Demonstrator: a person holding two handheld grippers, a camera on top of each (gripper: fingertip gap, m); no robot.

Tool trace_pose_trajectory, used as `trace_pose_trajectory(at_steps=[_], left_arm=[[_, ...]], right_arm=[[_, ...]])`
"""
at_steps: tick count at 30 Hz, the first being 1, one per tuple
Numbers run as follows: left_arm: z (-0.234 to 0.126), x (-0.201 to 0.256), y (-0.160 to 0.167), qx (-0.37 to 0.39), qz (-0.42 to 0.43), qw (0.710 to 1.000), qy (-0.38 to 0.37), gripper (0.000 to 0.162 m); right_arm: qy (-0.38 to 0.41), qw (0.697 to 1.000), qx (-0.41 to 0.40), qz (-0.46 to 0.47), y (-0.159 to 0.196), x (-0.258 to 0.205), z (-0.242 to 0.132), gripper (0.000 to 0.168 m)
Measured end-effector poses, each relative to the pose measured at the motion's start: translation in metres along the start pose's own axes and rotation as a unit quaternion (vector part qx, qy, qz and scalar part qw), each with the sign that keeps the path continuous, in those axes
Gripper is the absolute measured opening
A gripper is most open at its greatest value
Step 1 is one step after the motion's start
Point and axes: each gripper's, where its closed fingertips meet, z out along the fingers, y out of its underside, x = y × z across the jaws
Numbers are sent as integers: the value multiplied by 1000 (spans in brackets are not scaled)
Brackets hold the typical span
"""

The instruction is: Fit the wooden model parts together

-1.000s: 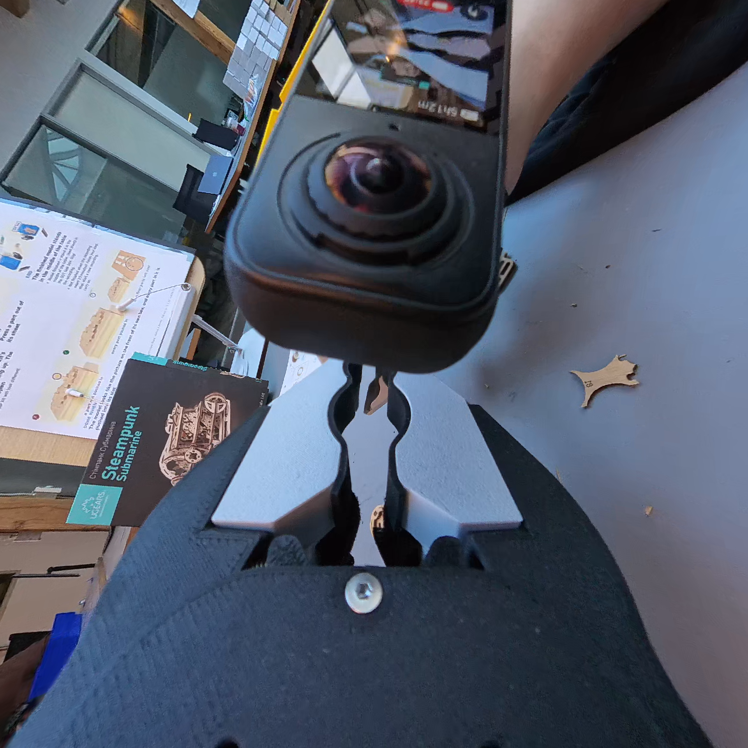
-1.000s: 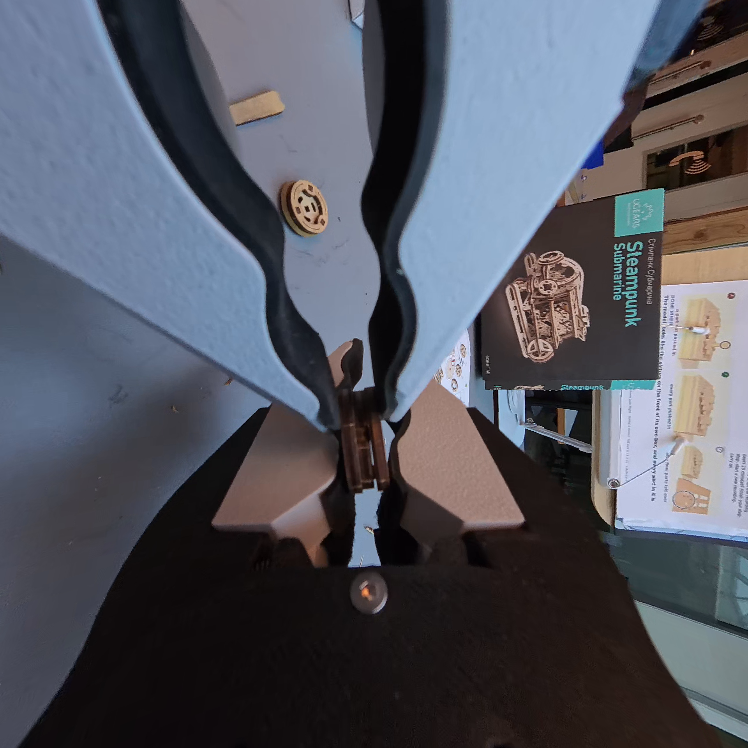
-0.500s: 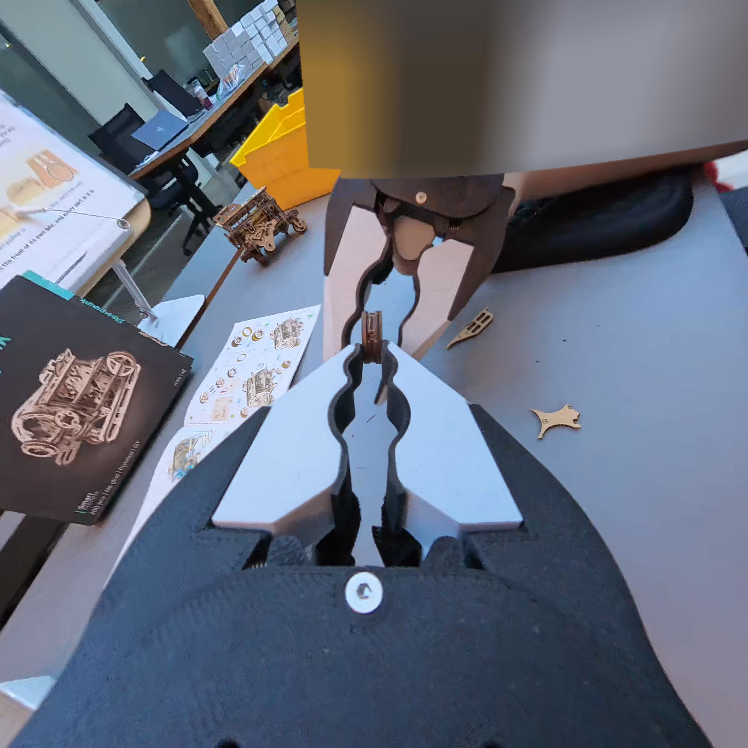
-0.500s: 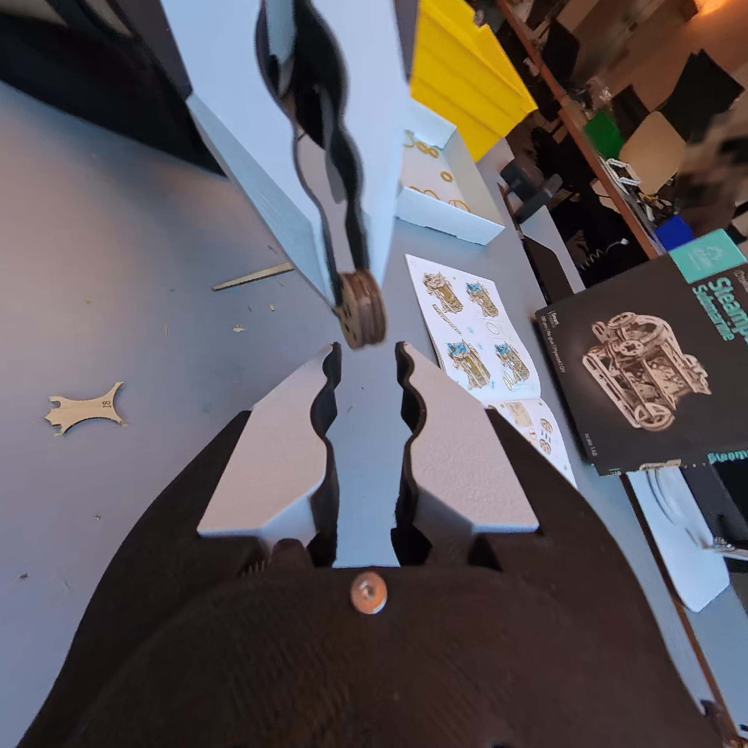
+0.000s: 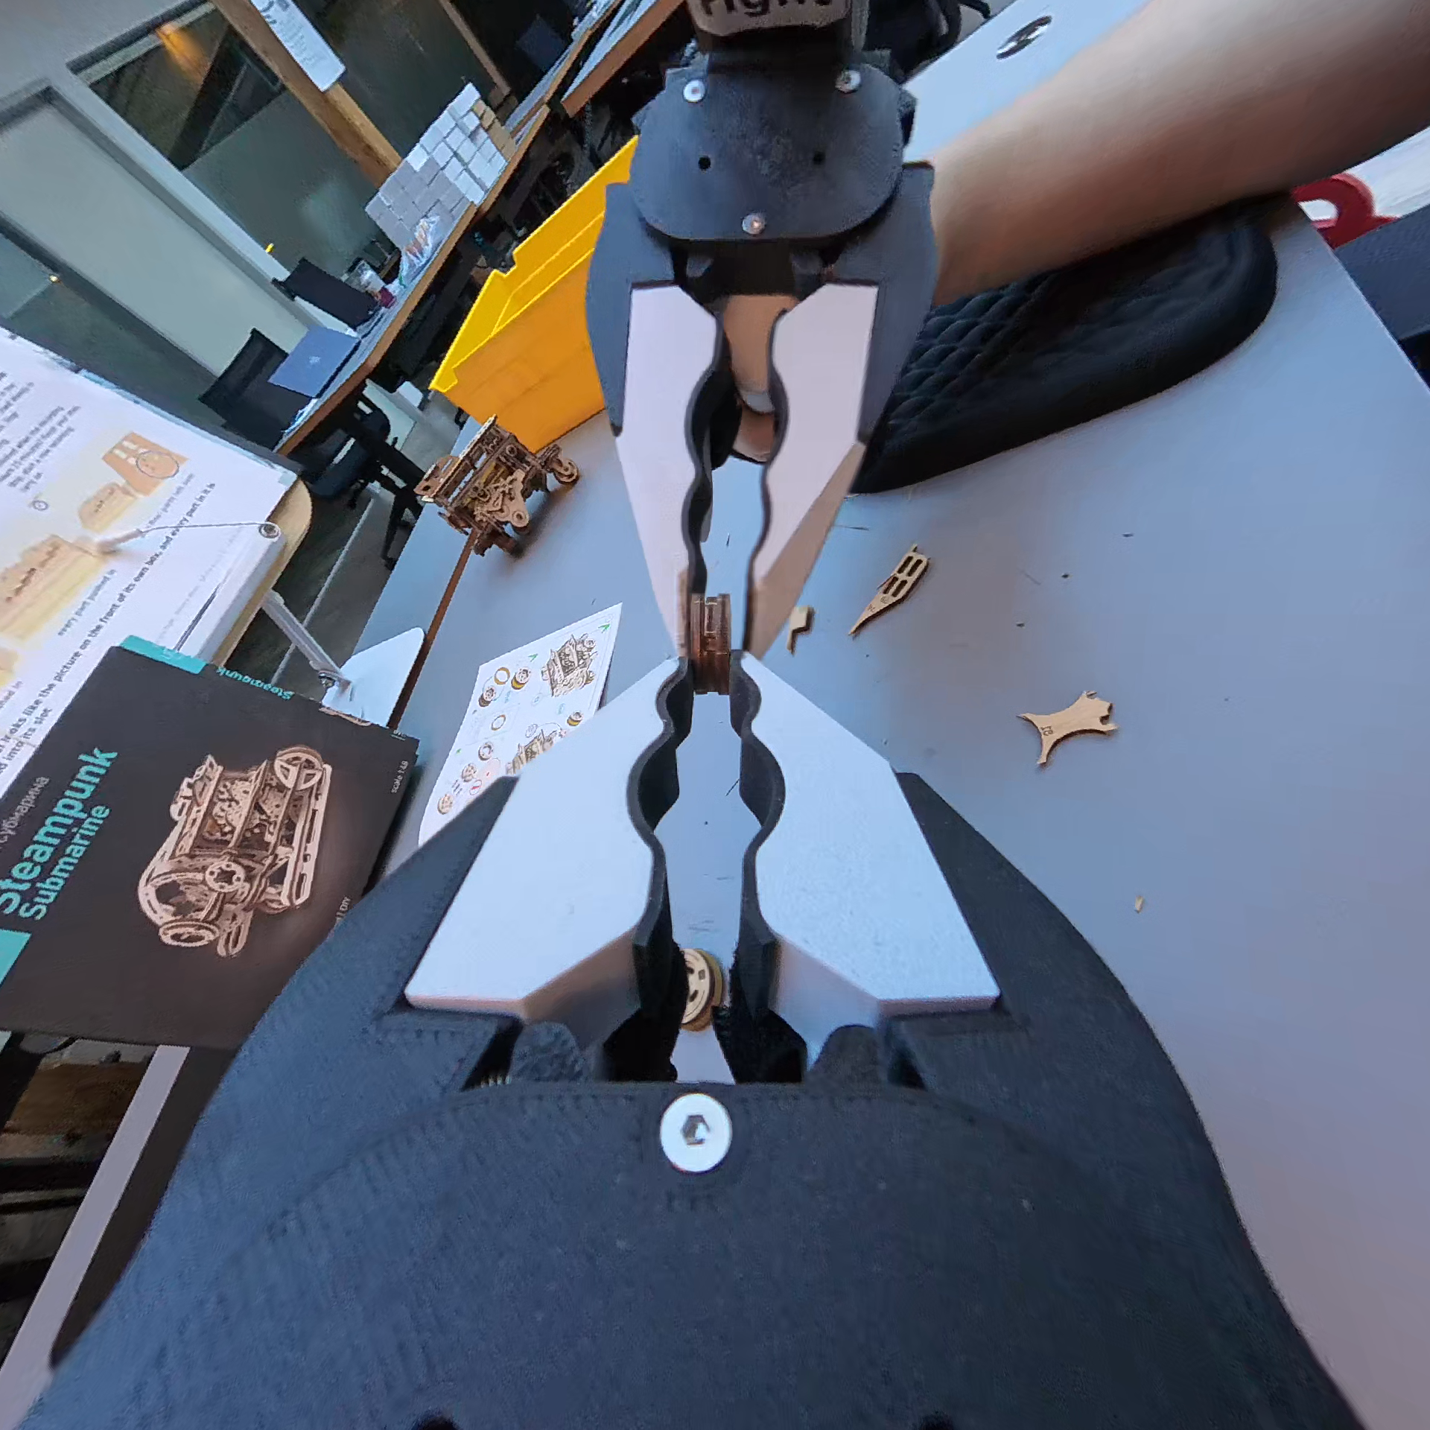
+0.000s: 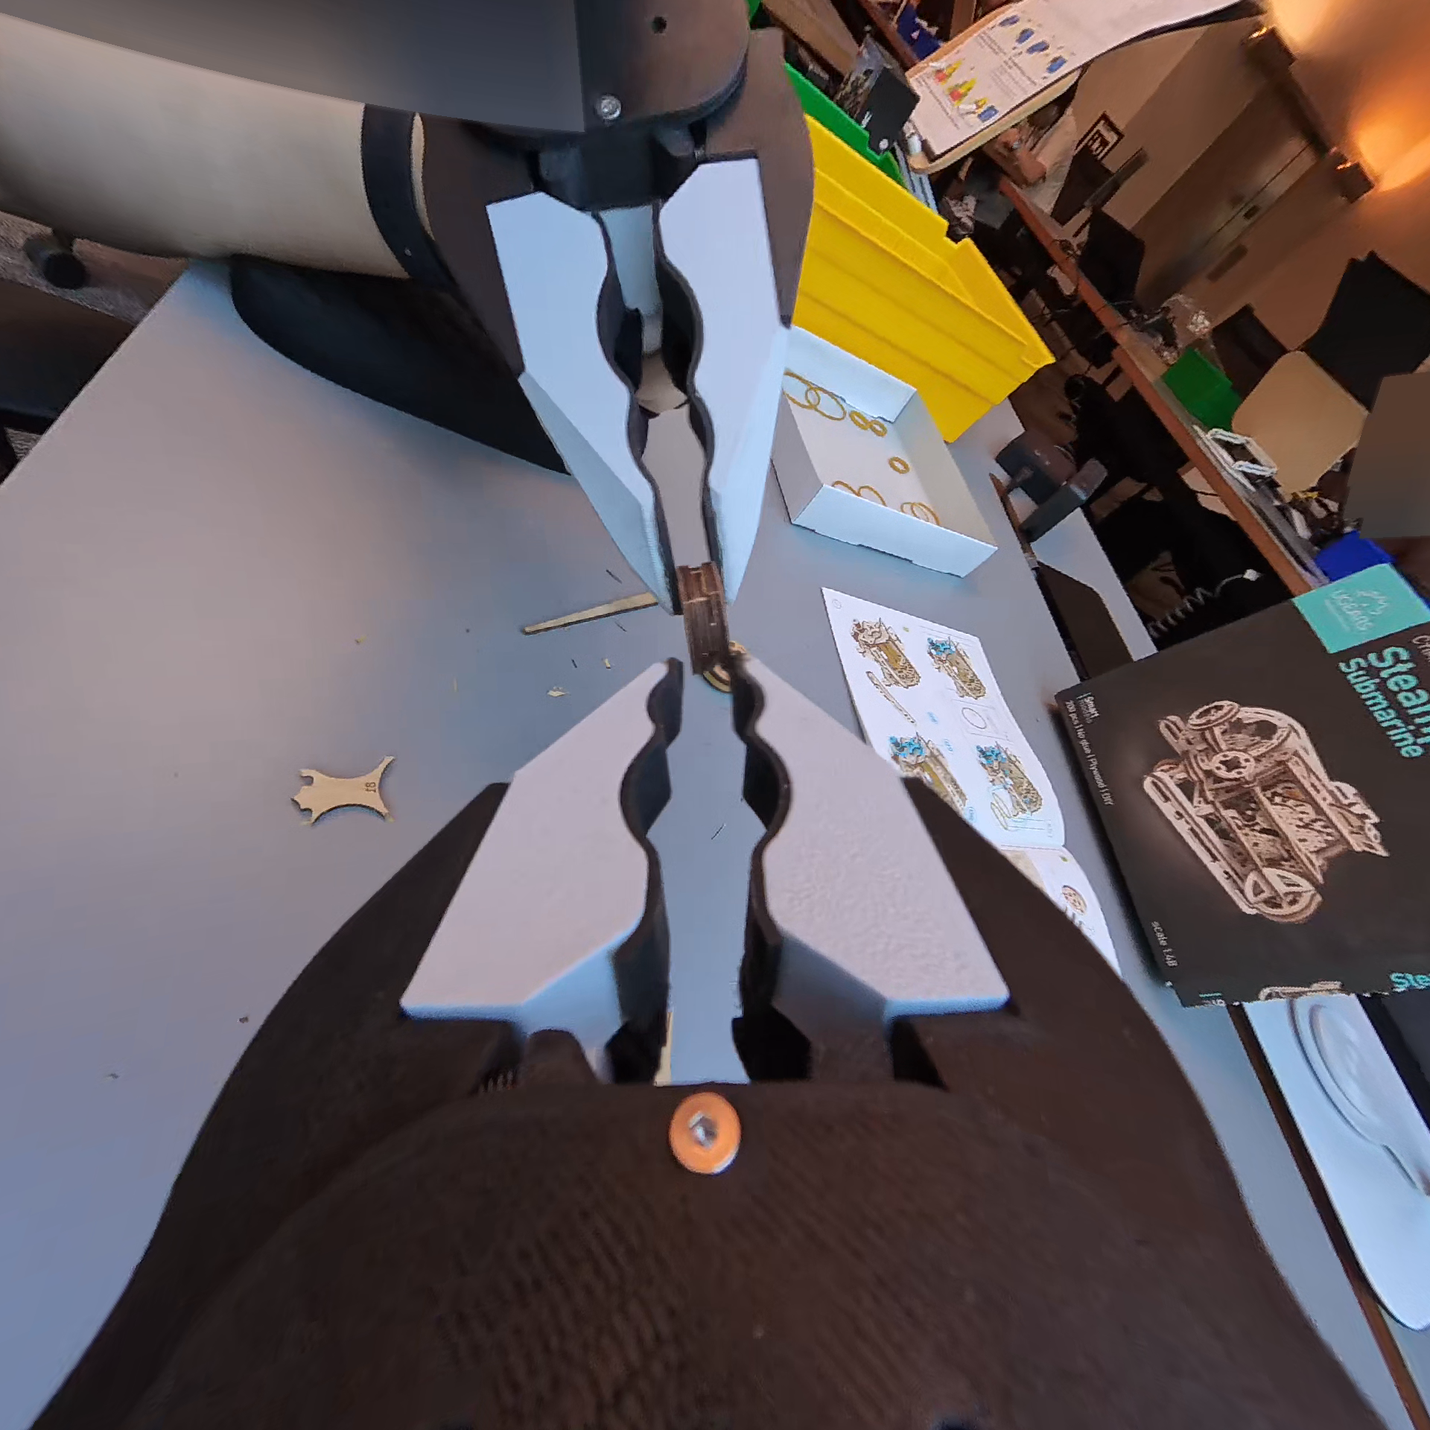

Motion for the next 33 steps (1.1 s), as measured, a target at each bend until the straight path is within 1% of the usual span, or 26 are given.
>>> trace_pose_trajectory(at_steps=[1,7,11,14,16,18,20,21,23,24,26,28,30,33], left_arm=[[0,2,-1,3,4,1000,4,7],[-3,4,-4,17,2,1000,14,7],[-2,7,-3,17,-3,1000,24,7],[1,9,3,6,-7,1000,28,7],[3,5,6,-3,-2,1000,11,8],[2,3,3,0,16,1000,-5,10],[3,6,-3,11,15,1000,-2,15],[4,7,-3,5,19,1000,-3,15],[9,7,8,-28,40,999,-11,11],[10,6,10,-34,47,998,-17,9],[10,8,10,-36,40,999,-7,7],[8,5,5,-15,28,999,-11,7],[4,3,-6,21,7,1000,-8,7],[2,3,-13,46,-36,998,9,7]], right_arm=[[-1,1000,5,-4,-1,0,-1,9],[-10,1000,17,-7,-6,-4,-3,9],[-10,1000,4,-21,-5,-7,-2,9],[-11,999,-30,-15,1,-8,0,9],[6,998,-59,-18,6,-4,1,8],[20,995,-95,-29,14,-3,3,8],[29,992,-115,-41,17,-3,6,8],[33,992,-117,-38,15,-3,7,8],[26,994,-105,-33,9,-5,7,9],[27,993,-111,-41,11,-5,7,9],[27,992,-105,-60,12,-7,7,9],[36,995,-80,-55,5,-3,5,10],[31,998,-30,-51,-7,-3,0,11],[4,1000,3,-13,-12,-5,-4,10]])
